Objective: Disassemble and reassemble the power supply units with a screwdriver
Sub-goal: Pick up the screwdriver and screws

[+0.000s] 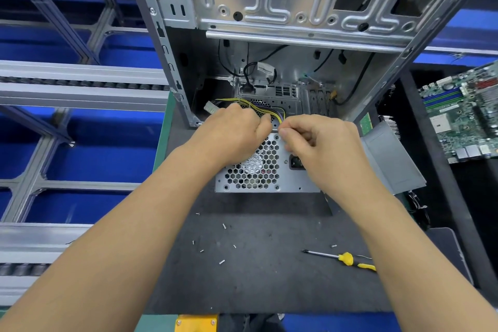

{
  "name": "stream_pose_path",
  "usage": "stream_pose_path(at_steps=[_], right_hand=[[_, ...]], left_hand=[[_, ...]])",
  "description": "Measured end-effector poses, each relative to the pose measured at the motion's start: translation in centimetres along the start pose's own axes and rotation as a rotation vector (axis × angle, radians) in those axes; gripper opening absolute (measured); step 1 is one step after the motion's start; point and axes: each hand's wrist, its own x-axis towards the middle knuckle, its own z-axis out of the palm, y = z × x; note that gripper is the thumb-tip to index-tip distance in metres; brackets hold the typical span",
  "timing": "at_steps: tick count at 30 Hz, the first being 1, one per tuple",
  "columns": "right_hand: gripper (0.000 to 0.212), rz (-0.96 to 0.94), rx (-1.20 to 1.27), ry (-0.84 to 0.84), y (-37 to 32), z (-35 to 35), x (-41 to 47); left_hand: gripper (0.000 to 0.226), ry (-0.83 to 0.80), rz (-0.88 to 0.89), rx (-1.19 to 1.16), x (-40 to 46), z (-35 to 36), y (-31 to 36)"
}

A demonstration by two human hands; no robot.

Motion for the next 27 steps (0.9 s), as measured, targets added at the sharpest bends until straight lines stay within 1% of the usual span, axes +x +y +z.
stream_pose_path(at_steps=[5,8,10,12,15,17,21,24,25,27], right_hand=[[0.022,-0.003,-0.015,0.003,-0.2,0.0,0.2],[0.025,-0.007,-0.027,-0.01,-0.3,-0.1,0.3],[0.024,-0.008,-0.027,-0.026,-0.3,-0.2,0.3],[0.023,0.006,-0.028,-0.049,-0.4,-0.3,0.4],[0.02,0.027,-0.034,-0.069,-0.6,-0.4,0.7],[0.019,0.039,-0.041,-0.077,-0.8,-0.6,0.8],[0.016,0.056,-0.056,-0.101,-0.9,-0.6,0.9],[0.023,0.037,-0.1,-0.128,-1.1,-0.7,1.3],[0.025,0.033,-0.115,-0.142,-1.1,-0.8,1.4],[0.021,0.041,-0.137,-0.165,-1.2,-0.7,1.5]], left_hand=[[0.025,-0.021,0.002,0.007,0.1,-0.1,-0.3],[0.013,-0.04,-0.011,-0.005,0.0,-0.3,-0.3],[0.013,-0.048,-0.044,-0.049,0.1,-0.3,-0.2],[0.017,-0.051,-0.076,-0.094,0.2,-0.3,-0.2],[0.033,-0.057,-0.079,-0.106,0.4,-0.2,-0.2],[0.035,-0.073,-0.082,-0.119,0.4,-0.3,-0.3],[0.035,-0.088,-0.064,-0.104,0.4,-0.7,-0.1],[0.033,-0.08,-0.047,-0.078,0.3,-0.7,0.0],[0.03,-0.075,-0.05,-0.087,0.3,-0.7,0.0],[0.021,-0.06,-0.075,-0.131,0.4,-0.5,0.0]])
